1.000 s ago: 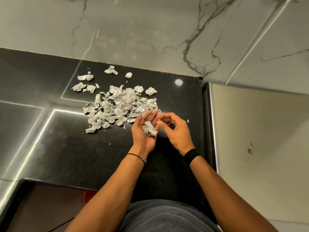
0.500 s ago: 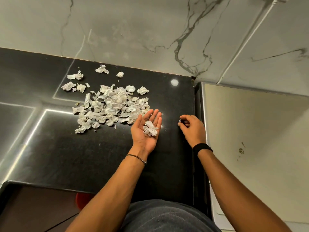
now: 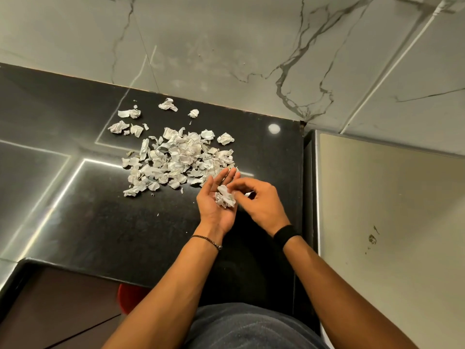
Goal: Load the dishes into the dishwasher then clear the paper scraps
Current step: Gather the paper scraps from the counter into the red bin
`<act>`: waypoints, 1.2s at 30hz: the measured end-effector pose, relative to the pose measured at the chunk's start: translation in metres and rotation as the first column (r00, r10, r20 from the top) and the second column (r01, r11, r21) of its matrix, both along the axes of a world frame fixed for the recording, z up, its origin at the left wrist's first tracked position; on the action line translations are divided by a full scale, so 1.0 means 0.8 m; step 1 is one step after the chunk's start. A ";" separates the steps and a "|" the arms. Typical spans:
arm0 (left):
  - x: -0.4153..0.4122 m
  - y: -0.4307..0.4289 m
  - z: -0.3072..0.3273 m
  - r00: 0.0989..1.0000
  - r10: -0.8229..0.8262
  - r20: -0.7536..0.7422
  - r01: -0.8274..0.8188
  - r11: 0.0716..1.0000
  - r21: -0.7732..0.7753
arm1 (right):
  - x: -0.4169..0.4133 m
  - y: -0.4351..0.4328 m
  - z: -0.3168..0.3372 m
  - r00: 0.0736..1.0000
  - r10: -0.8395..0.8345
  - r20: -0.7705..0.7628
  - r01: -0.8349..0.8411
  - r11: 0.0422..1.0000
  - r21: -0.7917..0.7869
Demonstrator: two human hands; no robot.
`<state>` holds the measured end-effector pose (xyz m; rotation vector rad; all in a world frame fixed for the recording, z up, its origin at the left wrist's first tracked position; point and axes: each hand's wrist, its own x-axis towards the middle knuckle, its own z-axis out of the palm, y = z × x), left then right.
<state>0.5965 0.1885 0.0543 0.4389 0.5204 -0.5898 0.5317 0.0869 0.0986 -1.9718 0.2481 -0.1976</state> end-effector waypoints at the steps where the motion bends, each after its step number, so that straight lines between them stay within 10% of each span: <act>1: 0.001 0.000 0.001 1.000 0.005 0.004 -0.005 1.000 -0.013 | 0.001 0.002 -0.001 1.000 -0.011 -0.003 0.011 1.000 0.014; 6: 0.003 0.012 0.005 0.999 0.040 -0.008 -0.040 0.998 -0.042 | 0.030 -0.023 -0.019 0.969 -0.244 0.042 0.244 0.970 -0.003; 12: 0.002 0.039 0.002 0.998 0.068 0.006 -0.068 0.998 0.002 | 0.086 -0.053 -0.071 0.980 0.000 -0.198 -0.103 0.854 -0.509; 17: 0.003 0.047 0.001 0.996 0.088 0.012 -0.088 0.996 0.013 | 0.071 -0.060 -0.076 0.993 -0.018 -0.114 -0.061 0.760 -0.648; 22: 0.004 0.030 0.004 0.998 0.063 0.015 -0.063 0.998 0.010 | 0.034 -0.053 -0.053 0.978 -0.192 -0.076 0.148 0.909 -0.390; 26: 0.005 0.016 0.006 0.999 0.028 0.040 -0.029 1.000 0.013 | 0.020 -0.017 -0.010 0.999 -0.026 0.032 0.030 0.990 -0.138; 30: 0.001 0.013 0.013 0.997 0.018 0.070 -0.017 1.000 -0.009 | 0.010 0.005 0.008 0.994 0.065 0.084 -0.058 0.996 -0.074; 36: -0.018 0.035 0.024 0.997 0.053 0.057 -0.048 0.996 -0.073 | 0.005 0.026 -0.004 0.957 -0.282 0.062 0.251 0.920 0.300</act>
